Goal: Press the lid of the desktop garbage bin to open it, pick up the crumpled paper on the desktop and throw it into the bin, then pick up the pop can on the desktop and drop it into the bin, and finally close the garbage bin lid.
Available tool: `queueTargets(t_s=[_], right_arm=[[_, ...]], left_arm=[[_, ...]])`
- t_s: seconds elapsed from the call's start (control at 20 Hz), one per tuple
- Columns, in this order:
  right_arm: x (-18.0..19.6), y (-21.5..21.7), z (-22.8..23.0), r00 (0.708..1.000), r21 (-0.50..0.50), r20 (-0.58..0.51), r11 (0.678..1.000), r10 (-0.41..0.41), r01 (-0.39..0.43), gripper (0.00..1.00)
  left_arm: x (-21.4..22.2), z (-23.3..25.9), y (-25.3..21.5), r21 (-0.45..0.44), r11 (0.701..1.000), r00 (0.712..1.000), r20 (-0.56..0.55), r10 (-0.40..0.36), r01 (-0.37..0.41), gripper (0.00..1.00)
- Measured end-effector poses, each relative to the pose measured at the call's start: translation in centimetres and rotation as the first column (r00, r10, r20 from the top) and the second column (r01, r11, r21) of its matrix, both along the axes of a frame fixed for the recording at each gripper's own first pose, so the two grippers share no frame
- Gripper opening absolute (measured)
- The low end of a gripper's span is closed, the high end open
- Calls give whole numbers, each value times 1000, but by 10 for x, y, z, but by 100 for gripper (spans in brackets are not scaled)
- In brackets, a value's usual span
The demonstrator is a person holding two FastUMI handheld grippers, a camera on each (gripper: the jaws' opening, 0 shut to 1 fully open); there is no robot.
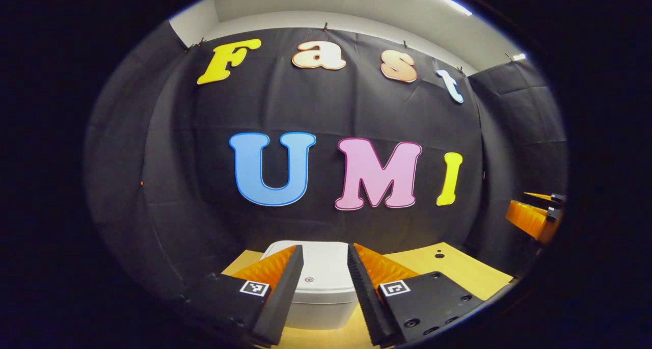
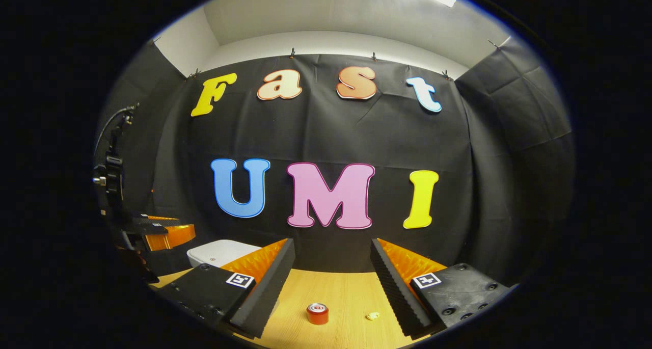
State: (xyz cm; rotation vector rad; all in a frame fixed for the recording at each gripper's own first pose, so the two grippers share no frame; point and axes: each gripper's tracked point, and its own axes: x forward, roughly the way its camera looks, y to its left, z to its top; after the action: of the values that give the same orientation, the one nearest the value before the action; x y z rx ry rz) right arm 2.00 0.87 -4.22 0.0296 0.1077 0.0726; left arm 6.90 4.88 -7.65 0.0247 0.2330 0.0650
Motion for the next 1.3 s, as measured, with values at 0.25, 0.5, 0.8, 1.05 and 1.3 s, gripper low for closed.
queueTargets(t_s=[0.25,0.5,0.8,1.05,1.3], right_arm=[[19,-13,-24,999,17,-39,1000,-9,10,96],[40,-30,-50,996,9,-88,1000,4,-3,97],[57,-40,-74,991,28,-130,999,39,-36,96],[59,-33,-82,985,32,-160,998,67,-63,96],[52,-19,-94,982,9,-182,998,56,-56,96]], left_arm=[[32,-30,16,50,998,998,-54,30,-28,36],[58,-65,26,30,998,989,-136,57,-53,7],[62,-109,33,-32,994,962,-258,94,-106,6],[61,-118,31,54,998,949,-312,42,-26,7],[60,-116,32,28,999,957,-285,46,-40,7]])
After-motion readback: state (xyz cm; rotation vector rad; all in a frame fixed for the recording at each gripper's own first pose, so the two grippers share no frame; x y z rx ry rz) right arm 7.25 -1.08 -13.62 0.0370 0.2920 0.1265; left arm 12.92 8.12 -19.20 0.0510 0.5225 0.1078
